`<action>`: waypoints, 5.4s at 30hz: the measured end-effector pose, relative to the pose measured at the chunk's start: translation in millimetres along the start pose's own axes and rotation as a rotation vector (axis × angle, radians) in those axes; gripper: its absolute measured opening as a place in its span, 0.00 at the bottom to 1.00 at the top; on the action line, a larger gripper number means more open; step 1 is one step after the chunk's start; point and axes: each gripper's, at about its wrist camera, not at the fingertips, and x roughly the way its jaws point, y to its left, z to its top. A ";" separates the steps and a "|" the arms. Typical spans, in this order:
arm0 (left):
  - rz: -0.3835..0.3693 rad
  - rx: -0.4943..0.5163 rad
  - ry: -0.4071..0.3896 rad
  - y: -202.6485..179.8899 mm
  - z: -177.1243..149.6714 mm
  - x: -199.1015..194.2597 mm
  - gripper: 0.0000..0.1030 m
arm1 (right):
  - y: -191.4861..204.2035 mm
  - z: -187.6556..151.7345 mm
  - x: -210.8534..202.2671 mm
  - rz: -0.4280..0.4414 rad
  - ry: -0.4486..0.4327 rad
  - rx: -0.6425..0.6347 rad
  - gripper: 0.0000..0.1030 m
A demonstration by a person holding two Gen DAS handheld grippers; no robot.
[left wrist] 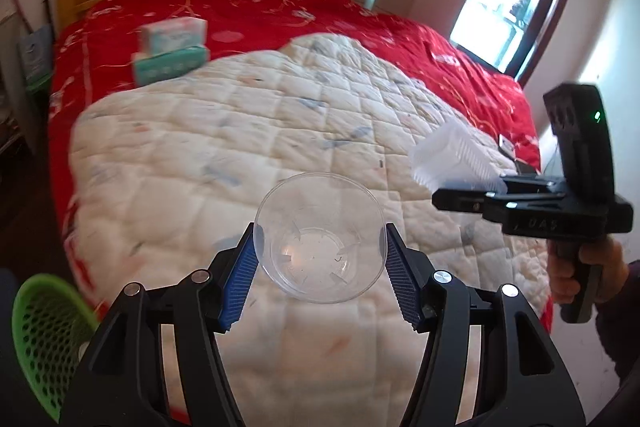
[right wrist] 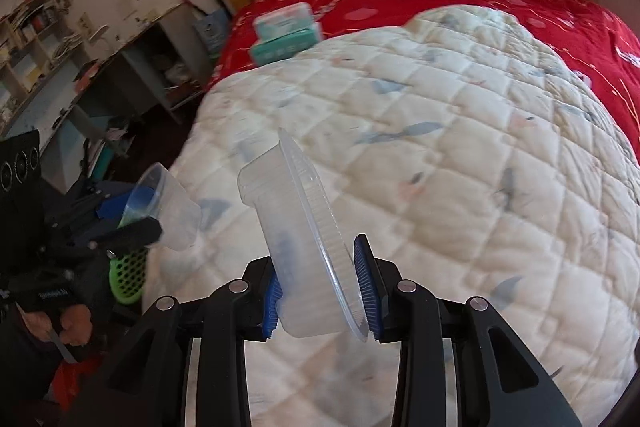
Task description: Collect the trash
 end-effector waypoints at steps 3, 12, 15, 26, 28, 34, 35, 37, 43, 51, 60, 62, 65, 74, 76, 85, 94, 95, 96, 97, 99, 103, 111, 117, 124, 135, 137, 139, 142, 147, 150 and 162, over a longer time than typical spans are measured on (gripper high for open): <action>0.036 -0.023 -0.022 20.4 -13.8 -31.0 0.58 | 31.5 -8.7 2.0 0.020 0.002 -0.029 0.32; 0.151 -0.159 -0.067 95.8 -59.3 -106.2 0.58 | 111.4 -21.5 14.5 0.099 0.010 -0.087 0.32; 0.205 -0.194 -0.065 119.4 -74.6 -124.9 0.58 | 135.2 -22.4 21.0 0.122 0.020 -0.112 0.32; 0.334 -0.376 -0.019 207.4 -119.6 -143.2 0.58 | 198.0 -16.6 45.9 0.175 0.054 -0.181 0.32; 0.347 -0.400 -0.006 217.6 -123.8 -140.6 0.58 | 206.4 -15.3 49.8 0.183 0.059 -0.188 0.32; 0.372 -0.476 0.023 246.6 -140.4 -137.1 0.61 | 225.6 -11.9 61.3 0.204 0.076 -0.205 0.32; 0.377 -0.492 0.024 252.1 -143.7 -137.7 0.61 | 227.6 -11.2 62.8 0.208 0.078 -0.206 0.32; 0.376 -0.505 0.025 258.8 -149.3 -140.4 0.63 | 234.2 -9.6 66.7 0.216 0.082 -0.211 0.32; 0.381 -0.555 0.012 274.4 -158.5 -148.8 0.72 | 250.0 -6.3 76.8 0.240 0.096 -0.226 0.32; 0.388 -0.580 -0.025 277.3 -168.6 -170.5 0.72 | 278.3 -3.6 98.0 0.280 0.124 -0.254 0.30; 0.400 -0.615 -0.076 281.0 -180.1 -198.1 0.72 | 315.7 -7.4 129.6 0.326 0.165 -0.266 0.25; 0.405 -0.619 -0.079 282.6 -182.3 -201.7 0.72 | 320.2 -9.8 134.8 0.331 0.171 -0.263 0.25; 0.409 -0.634 -0.083 287.1 -186.2 -205.1 0.72 | 321.4 -13.8 139.4 0.331 0.186 -0.263 0.26; 0.400 -0.639 -0.081 286.0 -184.1 -198.6 0.72 | 304.2 -18.9 135.5 0.304 0.188 -0.248 0.26; 0.396 -0.624 -0.079 280.9 -181.7 -196.9 0.72 | 300.6 -19.5 131.0 0.296 0.176 -0.243 0.28; 0.361 -0.533 -0.068 244.6 -163.7 -185.6 0.72 | 277.9 -32.3 96.2 0.211 0.097 -0.237 0.42; 0.328 -0.395 -0.072 186.4 -135.8 -170.6 0.75 | 232.8 -41.7 56.6 0.056 0.013 -0.153 0.62; 0.323 -0.382 -0.074 180.6 -132.7 -169.3 0.76 | 228.3 -42.6 53.4 0.043 0.008 -0.139 0.64; 0.320 -0.373 -0.076 175.7 -130.2 -168.4 0.77 | 222.5 -43.7 48.5 0.023 0.000 -0.123 0.68; 0.320 -0.361 -0.078 169.3 -126.8 -167.2 0.78 | 217.0 -45.0 43.1 0.001 -0.010 -0.110 0.70; 0.321 -0.341 -0.083 158.6 -122.2 -165.2 0.81 | 208.0 -48.1 32.2 -0.052 -0.031 -0.100 0.74; 0.328 -0.306 -0.090 137.0 -112.4 -163.4 0.86 | 192.1 -52.2 14.0 -0.118 -0.057 -0.074 0.83; 0.357 -0.257 -0.117 100.3 -99.6 -167.0 0.93 | 165.8 -62.7 -25.8 -0.229 -0.129 -0.028 0.89; 0.379 -0.216 -0.130 75.1 -92.6 -170.9 0.95 | 156.4 -70.5 -56.2 -0.289 -0.188 -0.008 0.91; 0.375 -0.200 -0.130 55.5 -89.1 -167.6 0.95 | 143.6 -81.8 -87.9 -0.333 -0.241 0.029 0.92; 0.345 -0.196 -0.157 33.8 -85.6 -169.9 0.95 | 138.5 -91.3 -111.4 -0.358 -0.289 0.045 0.92; 0.342 -0.190 -0.160 29.0 -85.4 -168.9 0.95 | 137.5 -92.6 -112.5 -0.365 -0.291 0.045 0.93; 0.345 -0.181 -0.168 24.6 -85.9 -168.7 0.95 | 135.5 -94.3 -113.8 -0.362 -0.292 0.052 0.93; 0.361 -0.163 -0.172 15.7 -85.7 -166.7 0.95 | 131.5 -96.7 -116.3 -0.362 -0.297 0.063 0.93; 0.388 -0.135 -0.175 5.0 -83.7 -163.7 0.95 | 127.2 -97.5 -121.1 -0.360 -0.310 0.078 0.93; 0.406 -0.114 -0.178 -0.3 -83.0 -163.8 0.95 | 125.3 -97.9 -123.7 -0.356 -0.315 0.086 0.93; 0.436 -0.131 -0.192 -0.9 -82.9 -168.7 0.95 | 127.5 -97.7 -130.6 -0.355 -0.339 0.087 0.93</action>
